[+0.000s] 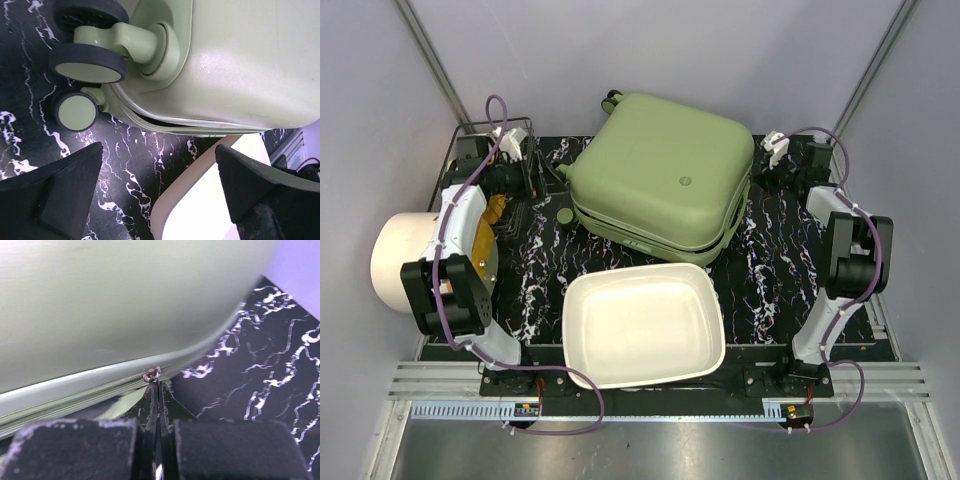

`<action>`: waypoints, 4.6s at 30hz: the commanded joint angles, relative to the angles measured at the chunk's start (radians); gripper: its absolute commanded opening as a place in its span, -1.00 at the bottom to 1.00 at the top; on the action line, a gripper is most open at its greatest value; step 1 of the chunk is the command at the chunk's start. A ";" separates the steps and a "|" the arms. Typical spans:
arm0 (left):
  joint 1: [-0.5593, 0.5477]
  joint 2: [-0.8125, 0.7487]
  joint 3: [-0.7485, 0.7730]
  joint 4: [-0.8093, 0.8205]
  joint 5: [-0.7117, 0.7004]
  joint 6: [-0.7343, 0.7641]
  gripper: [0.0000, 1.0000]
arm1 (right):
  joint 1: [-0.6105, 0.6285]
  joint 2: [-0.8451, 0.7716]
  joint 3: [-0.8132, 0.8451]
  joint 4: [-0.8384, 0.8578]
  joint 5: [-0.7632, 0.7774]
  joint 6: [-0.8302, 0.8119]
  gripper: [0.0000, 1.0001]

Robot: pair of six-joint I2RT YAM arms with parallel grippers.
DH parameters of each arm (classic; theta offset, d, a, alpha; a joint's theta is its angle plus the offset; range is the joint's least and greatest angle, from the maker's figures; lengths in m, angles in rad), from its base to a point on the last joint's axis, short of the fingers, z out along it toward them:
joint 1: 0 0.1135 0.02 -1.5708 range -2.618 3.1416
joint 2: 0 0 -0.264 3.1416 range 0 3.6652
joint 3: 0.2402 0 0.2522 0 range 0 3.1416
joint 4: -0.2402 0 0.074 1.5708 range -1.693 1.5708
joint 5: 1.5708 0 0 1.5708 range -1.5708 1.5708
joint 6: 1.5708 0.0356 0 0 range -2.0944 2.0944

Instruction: Open, take out, and arrange the luggage

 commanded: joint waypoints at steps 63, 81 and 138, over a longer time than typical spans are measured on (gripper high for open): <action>-0.051 0.266 0.346 0.083 -0.089 0.031 0.94 | 0.031 -0.314 -0.192 -0.214 0.006 -0.182 -1.00; -0.674 0.031 0.304 -0.055 -0.202 0.477 0.61 | -0.021 -0.176 -0.070 -0.196 -0.124 -0.038 -1.00; -1.004 0.274 -0.109 -0.004 -0.868 0.574 -1.00 | -0.067 -0.145 -0.005 -0.245 -0.058 -0.168 -1.00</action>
